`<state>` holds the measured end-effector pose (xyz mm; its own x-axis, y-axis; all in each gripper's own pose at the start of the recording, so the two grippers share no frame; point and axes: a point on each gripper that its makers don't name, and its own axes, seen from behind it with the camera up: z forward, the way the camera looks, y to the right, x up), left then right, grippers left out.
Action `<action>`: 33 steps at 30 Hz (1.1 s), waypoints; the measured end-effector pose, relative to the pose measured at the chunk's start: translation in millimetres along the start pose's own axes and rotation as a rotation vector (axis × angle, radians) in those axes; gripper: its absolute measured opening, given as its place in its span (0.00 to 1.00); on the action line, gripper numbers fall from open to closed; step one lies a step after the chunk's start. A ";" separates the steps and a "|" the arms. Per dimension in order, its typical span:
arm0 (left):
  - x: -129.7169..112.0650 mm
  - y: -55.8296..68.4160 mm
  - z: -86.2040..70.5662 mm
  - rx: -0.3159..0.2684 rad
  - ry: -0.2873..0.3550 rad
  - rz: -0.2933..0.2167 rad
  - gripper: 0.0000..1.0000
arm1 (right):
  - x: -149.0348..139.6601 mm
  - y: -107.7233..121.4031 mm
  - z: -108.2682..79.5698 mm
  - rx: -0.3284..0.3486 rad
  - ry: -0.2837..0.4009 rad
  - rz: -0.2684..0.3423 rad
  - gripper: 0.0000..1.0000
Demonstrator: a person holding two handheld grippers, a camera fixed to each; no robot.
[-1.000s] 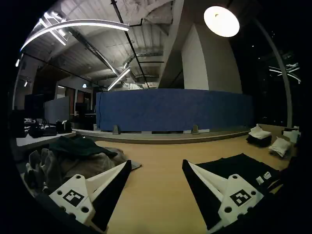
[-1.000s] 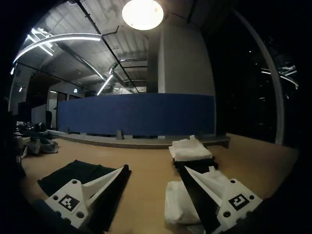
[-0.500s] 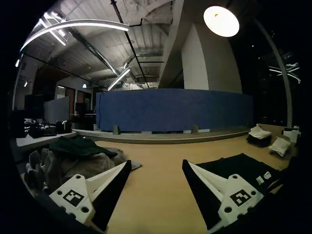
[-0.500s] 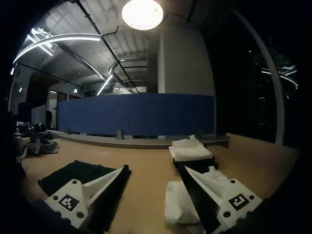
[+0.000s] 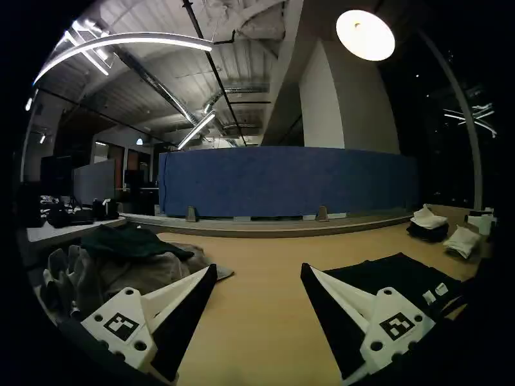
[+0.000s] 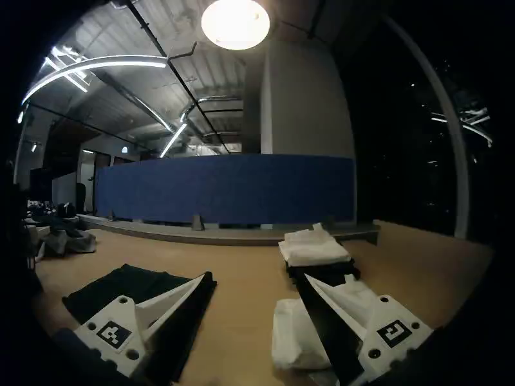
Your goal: Fold towel
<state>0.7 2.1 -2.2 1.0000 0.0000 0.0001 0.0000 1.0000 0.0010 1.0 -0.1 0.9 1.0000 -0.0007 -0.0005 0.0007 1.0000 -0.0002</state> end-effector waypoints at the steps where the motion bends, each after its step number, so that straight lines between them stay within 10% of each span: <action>1: -0.1 -0.1 -0.1 0.000 0.000 0.000 0.97 | 0.0 -0.1 0.1 0.000 0.000 0.000 1.00; 14: 13.6 2.3 3.0 -0.017 0.008 -0.016 0.97 | 13.9 -6.7 0.9 0.004 0.011 -0.007 1.00; 33: 168.3 18.4 -9.7 -0.021 0.014 -0.003 0.97 | 166.1 2.0 -13.2 -0.029 0.034 -0.011 1.00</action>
<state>169.0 20.5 -11.8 0.9999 -0.0026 -0.0143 0.0024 0.9998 -0.0198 167.1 1.7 -12.3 0.9993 -0.0119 -0.0340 0.0109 0.9995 -0.0290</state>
